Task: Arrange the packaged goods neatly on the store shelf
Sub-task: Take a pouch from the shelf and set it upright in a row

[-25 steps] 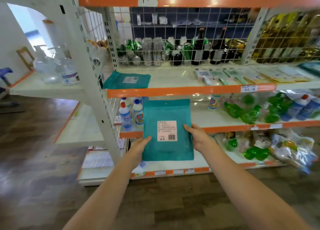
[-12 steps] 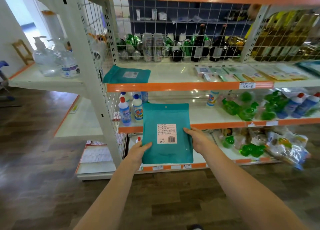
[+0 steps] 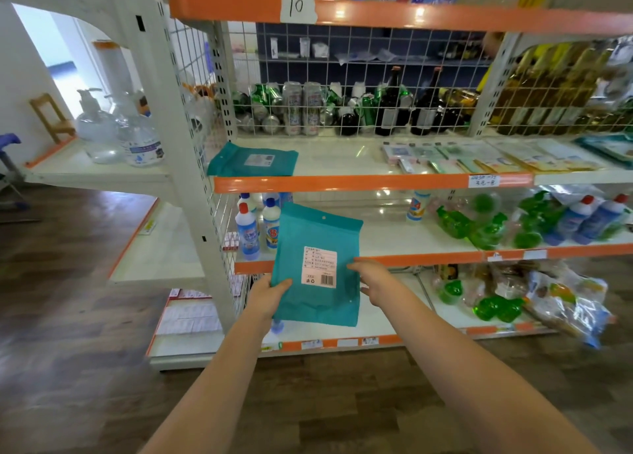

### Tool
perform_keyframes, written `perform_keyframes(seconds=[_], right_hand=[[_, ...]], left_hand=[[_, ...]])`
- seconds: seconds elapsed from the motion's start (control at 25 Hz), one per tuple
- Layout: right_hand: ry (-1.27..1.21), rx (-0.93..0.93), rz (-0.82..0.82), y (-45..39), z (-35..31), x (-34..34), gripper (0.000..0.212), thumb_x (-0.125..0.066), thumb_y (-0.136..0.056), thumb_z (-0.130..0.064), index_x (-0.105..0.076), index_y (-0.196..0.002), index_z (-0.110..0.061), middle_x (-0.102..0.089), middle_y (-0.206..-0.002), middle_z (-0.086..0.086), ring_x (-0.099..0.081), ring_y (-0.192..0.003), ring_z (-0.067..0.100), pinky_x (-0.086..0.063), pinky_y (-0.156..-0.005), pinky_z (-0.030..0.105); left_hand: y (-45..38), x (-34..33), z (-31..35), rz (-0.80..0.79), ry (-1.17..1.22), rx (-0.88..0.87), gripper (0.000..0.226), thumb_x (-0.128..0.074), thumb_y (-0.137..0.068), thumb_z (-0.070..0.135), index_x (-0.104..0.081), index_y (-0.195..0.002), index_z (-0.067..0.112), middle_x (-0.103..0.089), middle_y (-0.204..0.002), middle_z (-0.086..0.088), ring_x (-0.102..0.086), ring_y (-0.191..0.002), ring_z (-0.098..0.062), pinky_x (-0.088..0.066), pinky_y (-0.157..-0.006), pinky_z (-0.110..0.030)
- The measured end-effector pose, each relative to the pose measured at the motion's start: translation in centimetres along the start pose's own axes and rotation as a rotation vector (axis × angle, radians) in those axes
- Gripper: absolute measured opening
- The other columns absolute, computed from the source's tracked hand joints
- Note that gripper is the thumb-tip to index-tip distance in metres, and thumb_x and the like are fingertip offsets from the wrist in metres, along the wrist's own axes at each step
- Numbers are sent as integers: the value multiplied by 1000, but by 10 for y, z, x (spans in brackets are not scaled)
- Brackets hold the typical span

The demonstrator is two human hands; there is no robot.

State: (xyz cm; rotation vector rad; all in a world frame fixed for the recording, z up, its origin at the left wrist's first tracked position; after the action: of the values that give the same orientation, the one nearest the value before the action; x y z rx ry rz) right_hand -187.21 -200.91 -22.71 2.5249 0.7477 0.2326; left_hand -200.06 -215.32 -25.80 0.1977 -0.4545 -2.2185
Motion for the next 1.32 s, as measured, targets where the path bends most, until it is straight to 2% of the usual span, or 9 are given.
perform_keyframes(seconds=[0.08,0.16,0.28,0.44,0.52,0.68,0.96,1.12,1.32], right_hand=[[-8,17,-4,7,-6,-12,33,-45,-95,0,-49,-128,1,-54,-112,11,-49,-107,29,-45,-80,30],[-24,7,-54,13,-10,-29,27,-50,-95,-9,-53,-122,-6,-57,-114,11,-51,-99,25,-45,-84,34],[-111,-37,-138,13,-9,-53,12,-57,-94,-26,-53,-92,-14,-54,-84,3,-53,-74,16,-46,-68,32],[-140,-84,-104,4,7,-60,24,-61,-91,-19,-45,-108,-11,-52,-84,5,-53,-71,19,-51,-68,37],[-145,-120,-60,-5,18,-57,26,-55,-92,-6,-44,-116,-8,-51,-85,9,-54,-74,23,-50,-77,43],[-123,-149,46,-17,32,-48,38,-43,-88,11,-47,-124,0,-55,-98,21,-56,-82,32,-49,-75,40],[-162,-137,120,-31,42,-20,22,-47,-86,13,-51,-104,1,-55,-77,16,-57,-71,28,-50,-80,43],[-188,-124,116,-31,37,5,10,-54,-87,8,-52,-84,-1,-59,-80,15,-59,-72,28,-51,-76,43],[-245,-85,88,-28,26,37,15,-58,-86,4,-55,-100,-1,-65,-88,16,-62,-76,28,-52,-69,39]], left_hand=[[-1,-1,6,17,-103,-80,14,-55,-94,15,-54,-107,9,-62,-109,-10,-57,-90,-22,-45,-70,-28],[0,-4,10,61,-289,-182,16,-54,-95,18,-54,-109,11,-60,-106,-5,-53,-91,-17,-41,-74,-28],[5,-13,9,59,-569,-351,21,-54,-94,24,-55,-113,15,-60,-105,1,-56,-92,-17,-42,-76,-29],[14,-30,-7,9,-838,-469,19,-54,-93,23,-57,-110,16,-65,-107,1,-62,-97,-21,-43,-72,-28],[18,-37,-14,8,-961,-524,19,-51,-94,23,-56,-111,16,-62,-112,-2,-61,-95,-21,-50,-76,-31],[23,-43,-19,-40,-1211,-601,28,-42,-97,23,-49,-122,14,-55,-121,-6,-54,-106,-23,-45,-81,-33],[19,-37,-43,-411,-1161,-546,60,-49,-92,49,-32,-144,23,-33,-147,0,-33,-132,-18,-38,-104,-33],[8,-33,-40,-393,-1119,-556,50,-43,-96,47,-39,-139,21,-40,-142,0,-37,-130,-18,-36,-105,-31],[-19,-27,-19,-263,-1054,-570,46,-37,-99,44,-45,-136,17,-44,-140,-1,-37,-130,-17,-30,-108,-31]])
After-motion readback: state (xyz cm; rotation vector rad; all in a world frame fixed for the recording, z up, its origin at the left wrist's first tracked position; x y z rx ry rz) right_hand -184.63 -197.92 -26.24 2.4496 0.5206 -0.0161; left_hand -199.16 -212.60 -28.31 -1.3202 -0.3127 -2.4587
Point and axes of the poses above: each hand's wrist, its own y-axis away from the middle knuckle, its own x-axis out of the back of the hand, z = x × y, the point moved 2 cm from there along -y, towards the middle knuckle
